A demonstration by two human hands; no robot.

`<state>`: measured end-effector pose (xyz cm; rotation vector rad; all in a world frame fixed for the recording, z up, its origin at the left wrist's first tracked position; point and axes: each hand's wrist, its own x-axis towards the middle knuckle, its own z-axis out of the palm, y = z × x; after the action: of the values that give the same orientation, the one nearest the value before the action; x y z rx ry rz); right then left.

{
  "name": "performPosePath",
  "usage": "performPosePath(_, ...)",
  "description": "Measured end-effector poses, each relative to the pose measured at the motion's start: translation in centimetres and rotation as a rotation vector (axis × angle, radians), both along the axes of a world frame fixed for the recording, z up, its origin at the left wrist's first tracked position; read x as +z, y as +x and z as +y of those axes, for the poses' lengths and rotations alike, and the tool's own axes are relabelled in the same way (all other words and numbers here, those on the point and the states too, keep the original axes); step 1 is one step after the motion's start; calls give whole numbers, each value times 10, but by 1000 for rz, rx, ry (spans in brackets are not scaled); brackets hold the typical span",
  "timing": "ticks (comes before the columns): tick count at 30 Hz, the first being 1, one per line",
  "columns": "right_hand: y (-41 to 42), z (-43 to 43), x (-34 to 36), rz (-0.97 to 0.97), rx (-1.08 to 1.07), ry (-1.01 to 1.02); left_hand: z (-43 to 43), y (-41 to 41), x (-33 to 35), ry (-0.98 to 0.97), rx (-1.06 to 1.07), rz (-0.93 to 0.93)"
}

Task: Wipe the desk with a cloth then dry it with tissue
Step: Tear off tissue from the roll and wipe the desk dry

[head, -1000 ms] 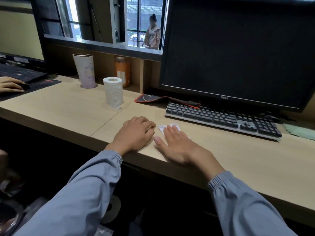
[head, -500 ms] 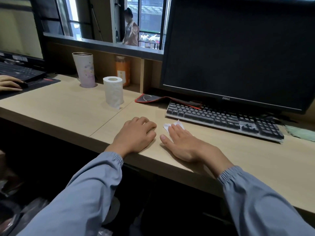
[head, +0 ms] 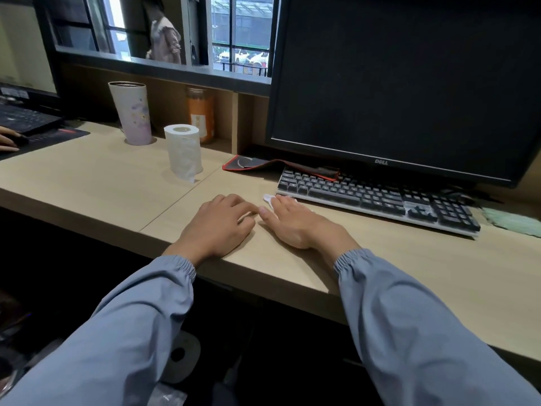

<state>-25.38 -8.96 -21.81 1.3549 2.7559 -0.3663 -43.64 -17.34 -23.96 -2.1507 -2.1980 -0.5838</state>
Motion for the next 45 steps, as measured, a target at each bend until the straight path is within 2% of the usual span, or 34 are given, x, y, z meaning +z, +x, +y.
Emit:
performPosePath(6, 36, 8, -2, -23, -77, -11, 1, -1, -3, 10, -6, -7)
performPosePath(14, 41, -3, 4, -21, -85, -21, -2, 0, 2, -26, -1, 5)
performPosePath(27, 54, -53, 13, -90, 12, -98, -1, 8, 2, -18, 27, 39)
performPosePath(31, 58, -98, 0, -104, 150, -46, -1, 8, 0, -2, 24, 36)
performPosePath(38, 58, -109, -3, -27, 130, -14, -2, 6, 1, -8, 11, 20)
performPosePath(42, 70, -134, -14, -16, 206, 147, -3, 7, 1, -9, 19, 27)
performPosePath(45, 71, -125, -11, -7, 229, 124, -2, 8, 2, -15, 23, 26)
